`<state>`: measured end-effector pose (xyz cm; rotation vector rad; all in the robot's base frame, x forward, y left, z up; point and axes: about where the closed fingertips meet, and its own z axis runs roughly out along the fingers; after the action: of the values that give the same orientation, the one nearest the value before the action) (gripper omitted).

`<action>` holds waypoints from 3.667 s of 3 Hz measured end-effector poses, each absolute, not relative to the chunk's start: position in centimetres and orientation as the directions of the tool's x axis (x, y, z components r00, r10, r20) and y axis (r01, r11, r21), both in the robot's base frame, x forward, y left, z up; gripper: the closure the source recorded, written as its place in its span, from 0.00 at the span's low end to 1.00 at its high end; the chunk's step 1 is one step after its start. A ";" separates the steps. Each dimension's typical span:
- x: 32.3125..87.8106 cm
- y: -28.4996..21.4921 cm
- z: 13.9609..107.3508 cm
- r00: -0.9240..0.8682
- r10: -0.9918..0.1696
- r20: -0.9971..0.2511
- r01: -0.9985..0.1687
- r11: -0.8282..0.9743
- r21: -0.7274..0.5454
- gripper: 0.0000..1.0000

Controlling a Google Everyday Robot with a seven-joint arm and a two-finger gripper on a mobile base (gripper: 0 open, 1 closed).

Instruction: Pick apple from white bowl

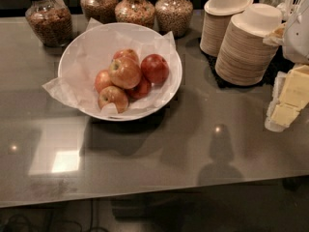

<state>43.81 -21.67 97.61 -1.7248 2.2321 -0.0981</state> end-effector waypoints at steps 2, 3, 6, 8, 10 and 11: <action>44.1 -21.0 98.0 -0.206 -0.952 -0.228 -0.930 0.263 -0.256 0.00; 46.0 -18.5 98.3 -0.155 -0.940 -0.303 -0.934 0.239 -0.264 0.00; 47.6 -10.5 99.6 0.081 -0.917 -0.392 -0.949 0.049 -0.312 0.00; 51.2 -5.4 98.6 0.136 -0.805 -0.578 -0.935 0.088 -0.343 0.00; 55.0 1.1 98.4 0.223 -0.629 -0.745 -0.946 0.046 -0.322 0.00; 55.5 3.2 97.6 0.241 -0.584 -0.775 -0.955 -0.001 -0.296 0.10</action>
Offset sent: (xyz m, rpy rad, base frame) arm 0.0067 0.0127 0.0025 0.0415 -0.0126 0.0288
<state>55.46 3.16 97.62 -1.6865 1.4428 0.5653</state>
